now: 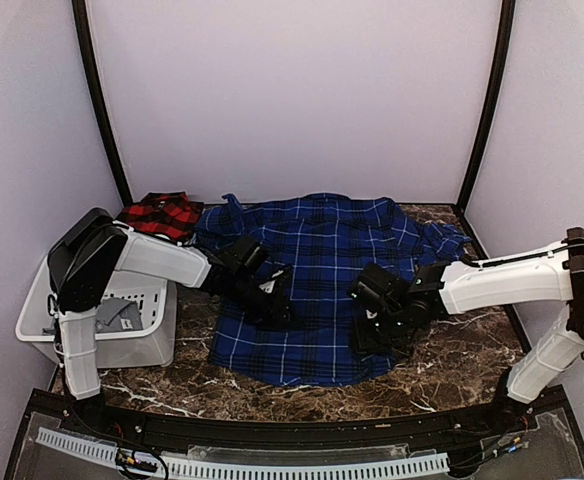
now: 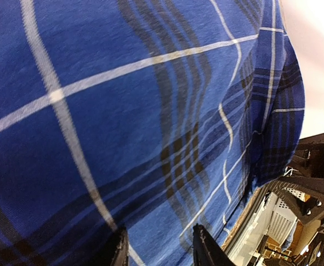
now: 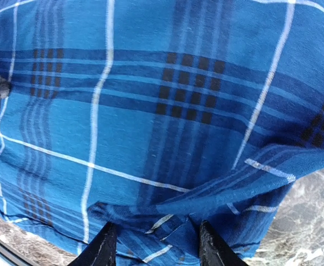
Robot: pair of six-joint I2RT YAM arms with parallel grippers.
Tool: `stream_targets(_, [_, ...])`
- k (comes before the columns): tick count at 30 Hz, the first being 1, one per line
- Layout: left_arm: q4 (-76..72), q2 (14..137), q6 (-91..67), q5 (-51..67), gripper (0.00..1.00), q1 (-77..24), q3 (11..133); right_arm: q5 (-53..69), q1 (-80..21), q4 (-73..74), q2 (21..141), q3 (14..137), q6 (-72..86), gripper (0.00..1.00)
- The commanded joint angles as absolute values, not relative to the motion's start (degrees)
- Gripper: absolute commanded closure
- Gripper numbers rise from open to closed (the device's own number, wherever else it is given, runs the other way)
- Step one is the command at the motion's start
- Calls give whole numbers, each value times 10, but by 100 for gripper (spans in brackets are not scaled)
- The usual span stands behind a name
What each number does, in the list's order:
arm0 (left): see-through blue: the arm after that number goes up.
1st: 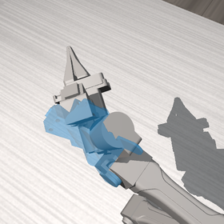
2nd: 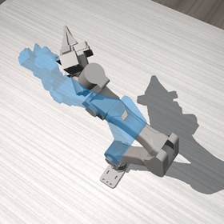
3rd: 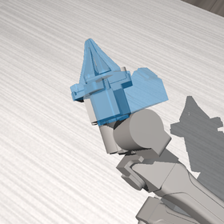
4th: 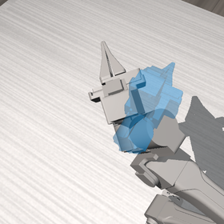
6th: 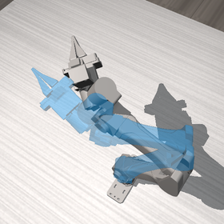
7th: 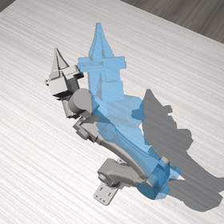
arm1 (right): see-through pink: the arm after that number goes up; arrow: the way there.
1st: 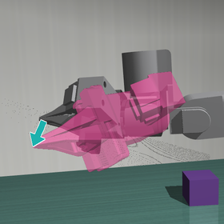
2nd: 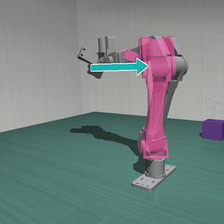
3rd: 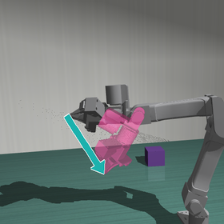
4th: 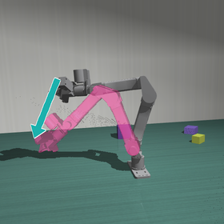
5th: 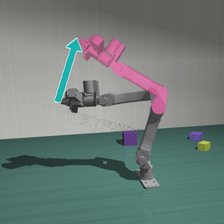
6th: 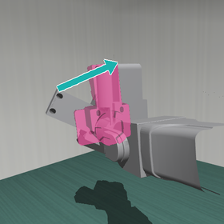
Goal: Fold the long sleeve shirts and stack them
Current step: Smooth out the flattened shirt at the center of the board.
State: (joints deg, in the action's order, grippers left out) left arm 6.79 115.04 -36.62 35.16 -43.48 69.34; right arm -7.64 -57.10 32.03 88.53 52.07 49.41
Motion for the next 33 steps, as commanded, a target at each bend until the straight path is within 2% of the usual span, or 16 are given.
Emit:
stream_targets(1, [68, 1118, -371, 333, 62, -432, 668, -127, -577, 359, 893, 523, 521, 53])
stream_targets(7, [72, 1114, -368, 327, 62, -425, 652, -172, -576, 371, 898, 525, 535, 58])
stream_targets(9, [72, 1113, -367, 326, 62, -421, 649, -181, -576, 378, 905, 532, 537, 65])
stream_targets(15, [79, 1109, -365, 322, 62, -413, 642, -194, -578, 415, 894, 537, 557, 93])
stream_targets(18, [80, 1109, -364, 321, 62, -409, 637, -192, -583, 454, 861, 521, 582, 100])
stream_targets(27, [88, 1103, -361, 321, 63, -398, 630, -105, -589, 502, 715, 385, 683, 100])
stream_targets(33, [90, 1102, -360, 328, 63, -398, 633, -59, -594, 505, 642, 351, 701, 77])
